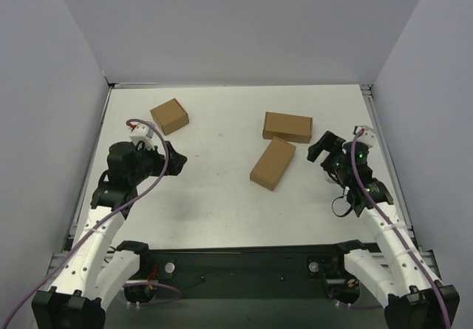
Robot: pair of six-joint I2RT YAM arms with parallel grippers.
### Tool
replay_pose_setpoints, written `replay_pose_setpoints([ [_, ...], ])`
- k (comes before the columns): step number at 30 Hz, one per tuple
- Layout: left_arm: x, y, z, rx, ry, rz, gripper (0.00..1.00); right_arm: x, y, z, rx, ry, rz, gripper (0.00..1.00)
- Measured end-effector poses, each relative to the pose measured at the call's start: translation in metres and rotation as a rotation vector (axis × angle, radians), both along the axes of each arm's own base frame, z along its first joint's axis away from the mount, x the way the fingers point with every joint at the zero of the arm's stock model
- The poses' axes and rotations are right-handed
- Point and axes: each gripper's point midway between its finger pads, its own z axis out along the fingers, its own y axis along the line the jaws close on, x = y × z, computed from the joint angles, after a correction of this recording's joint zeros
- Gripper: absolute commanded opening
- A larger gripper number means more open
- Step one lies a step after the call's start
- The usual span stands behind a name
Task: Fold the paper box
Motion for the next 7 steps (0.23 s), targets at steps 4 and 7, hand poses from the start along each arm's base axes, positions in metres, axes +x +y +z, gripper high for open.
replay_pose_setpoints([
  [4,-0.002,0.002,0.008,-0.001,-0.03,0.011,0.97,-0.012,-0.014,0.002,-0.042,-0.003,-0.005,0.99],
  [7,-0.002,0.005,0.012,0.002,-0.045,0.024,0.97,-0.018,-0.019,-0.003,-0.06,0.01,-0.005,0.99],
])
